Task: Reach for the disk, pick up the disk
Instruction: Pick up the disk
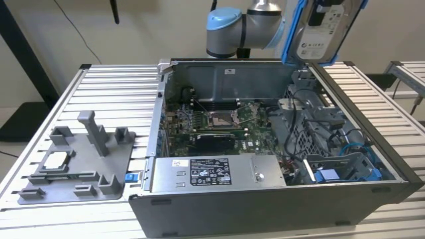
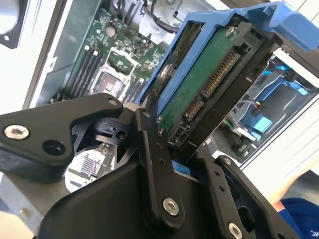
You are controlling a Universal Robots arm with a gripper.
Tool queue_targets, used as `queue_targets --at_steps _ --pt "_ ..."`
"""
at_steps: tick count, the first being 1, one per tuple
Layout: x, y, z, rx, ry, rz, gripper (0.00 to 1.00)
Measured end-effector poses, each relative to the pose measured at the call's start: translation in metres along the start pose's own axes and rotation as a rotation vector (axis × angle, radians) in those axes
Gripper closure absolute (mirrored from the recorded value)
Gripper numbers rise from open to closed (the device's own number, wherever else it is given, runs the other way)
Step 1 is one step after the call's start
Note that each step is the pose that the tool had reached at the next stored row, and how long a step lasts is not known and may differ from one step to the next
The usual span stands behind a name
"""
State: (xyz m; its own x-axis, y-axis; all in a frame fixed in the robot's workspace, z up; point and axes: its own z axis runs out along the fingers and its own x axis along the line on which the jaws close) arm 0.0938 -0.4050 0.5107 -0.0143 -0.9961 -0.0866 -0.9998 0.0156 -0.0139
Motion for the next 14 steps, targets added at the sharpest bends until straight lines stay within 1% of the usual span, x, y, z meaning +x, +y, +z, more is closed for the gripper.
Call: queue_targets --at_steps 14 --pt "0.0302 -0.0011 -0.0022 -0.0089 0.0002 0.001 1.00"
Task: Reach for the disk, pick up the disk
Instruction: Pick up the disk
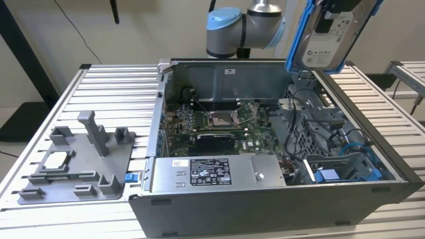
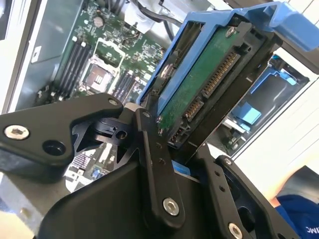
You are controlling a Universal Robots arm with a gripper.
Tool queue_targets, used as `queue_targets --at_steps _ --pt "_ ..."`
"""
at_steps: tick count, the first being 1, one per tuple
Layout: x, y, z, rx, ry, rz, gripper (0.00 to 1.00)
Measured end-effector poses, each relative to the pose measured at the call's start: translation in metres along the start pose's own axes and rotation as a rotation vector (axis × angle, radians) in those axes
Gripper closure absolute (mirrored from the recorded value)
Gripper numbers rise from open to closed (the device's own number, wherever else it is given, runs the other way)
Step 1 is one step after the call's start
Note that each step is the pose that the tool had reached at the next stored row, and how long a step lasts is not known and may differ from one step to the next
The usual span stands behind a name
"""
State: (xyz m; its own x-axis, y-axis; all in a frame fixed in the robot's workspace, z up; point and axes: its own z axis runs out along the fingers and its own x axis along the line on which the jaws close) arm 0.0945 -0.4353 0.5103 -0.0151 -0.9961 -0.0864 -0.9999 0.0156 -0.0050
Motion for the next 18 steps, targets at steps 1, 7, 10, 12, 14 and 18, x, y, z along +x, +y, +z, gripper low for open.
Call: queue_targets --at_steps 1,7,10,12,14,18 --pt "0.0023 -0.0001 -0.0002 -0.0006 0.0000 0.000 1.00" --pt "0.0151 -0.0005 -0.0011 -0.0038 0.0001 0.000 1.00" --pt "0.0216 -0.0007 -0.0015 -0.0054 0.0001 0.000 1.00" --pt "0.0260 -0.0008 -0.0018 -0.0064 0.0001 0.001 1.00" --pt "0.0305 -0.0010 -0.0022 -0.0075 0.0002 0.001 1.00" --pt "0.0402 -0.0012 -0.0028 -0.0093 0.0002 0.001 1.00"
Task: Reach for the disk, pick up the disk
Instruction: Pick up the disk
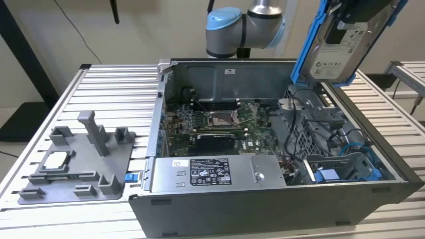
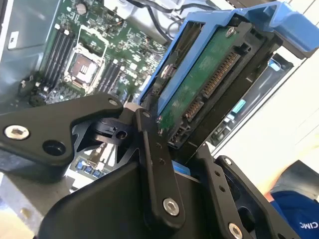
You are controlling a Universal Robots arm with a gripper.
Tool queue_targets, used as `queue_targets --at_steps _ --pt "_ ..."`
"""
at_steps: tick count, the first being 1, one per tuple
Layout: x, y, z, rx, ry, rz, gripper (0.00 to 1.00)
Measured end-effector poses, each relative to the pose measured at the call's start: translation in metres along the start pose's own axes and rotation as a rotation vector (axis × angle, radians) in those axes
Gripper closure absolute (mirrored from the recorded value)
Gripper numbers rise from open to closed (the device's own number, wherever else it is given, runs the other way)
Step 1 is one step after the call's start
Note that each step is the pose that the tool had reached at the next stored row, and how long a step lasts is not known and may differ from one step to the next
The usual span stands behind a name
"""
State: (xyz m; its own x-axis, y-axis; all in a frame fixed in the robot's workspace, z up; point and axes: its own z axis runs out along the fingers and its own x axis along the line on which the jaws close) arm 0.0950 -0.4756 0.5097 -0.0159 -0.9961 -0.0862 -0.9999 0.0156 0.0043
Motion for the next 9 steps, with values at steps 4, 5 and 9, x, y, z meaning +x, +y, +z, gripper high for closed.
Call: queue_targets --at_steps 4,5,9 --pt "0.0100 -0.0002 -0.0006 -0.0017 0.0000 0.000 1.00" --pt "0.0128 -0.0003 -0.0007 -0.0022 0.0000 0.000 1.00" --pt "0.0229 -0.0004 -0.0013 -0.0037 0.0000 0.000 1.00"
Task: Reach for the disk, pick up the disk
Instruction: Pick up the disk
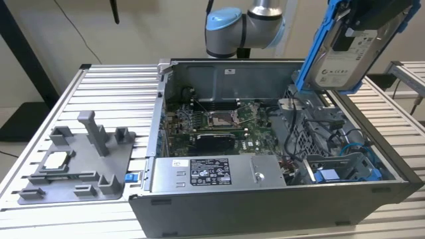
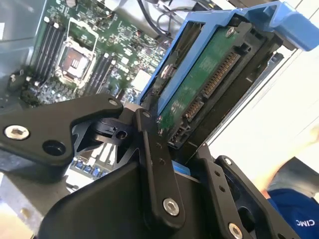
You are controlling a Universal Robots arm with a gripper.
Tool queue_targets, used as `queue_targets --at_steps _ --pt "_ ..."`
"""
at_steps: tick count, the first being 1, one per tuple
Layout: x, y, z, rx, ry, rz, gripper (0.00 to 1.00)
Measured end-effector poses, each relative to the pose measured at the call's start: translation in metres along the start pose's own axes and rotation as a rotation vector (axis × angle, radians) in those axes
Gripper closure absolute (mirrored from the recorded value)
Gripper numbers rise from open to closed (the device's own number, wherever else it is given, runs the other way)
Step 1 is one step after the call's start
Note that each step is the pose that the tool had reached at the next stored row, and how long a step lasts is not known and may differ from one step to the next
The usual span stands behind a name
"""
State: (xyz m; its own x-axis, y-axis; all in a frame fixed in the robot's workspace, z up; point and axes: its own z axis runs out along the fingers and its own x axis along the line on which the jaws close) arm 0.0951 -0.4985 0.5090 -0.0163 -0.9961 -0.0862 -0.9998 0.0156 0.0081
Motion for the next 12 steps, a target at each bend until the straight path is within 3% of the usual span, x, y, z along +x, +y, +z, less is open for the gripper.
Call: queue_targets --at_steps 12 --pt "0.0324 -0.0006 -0.0017 -0.0038 0.0001 0.000 1.00"
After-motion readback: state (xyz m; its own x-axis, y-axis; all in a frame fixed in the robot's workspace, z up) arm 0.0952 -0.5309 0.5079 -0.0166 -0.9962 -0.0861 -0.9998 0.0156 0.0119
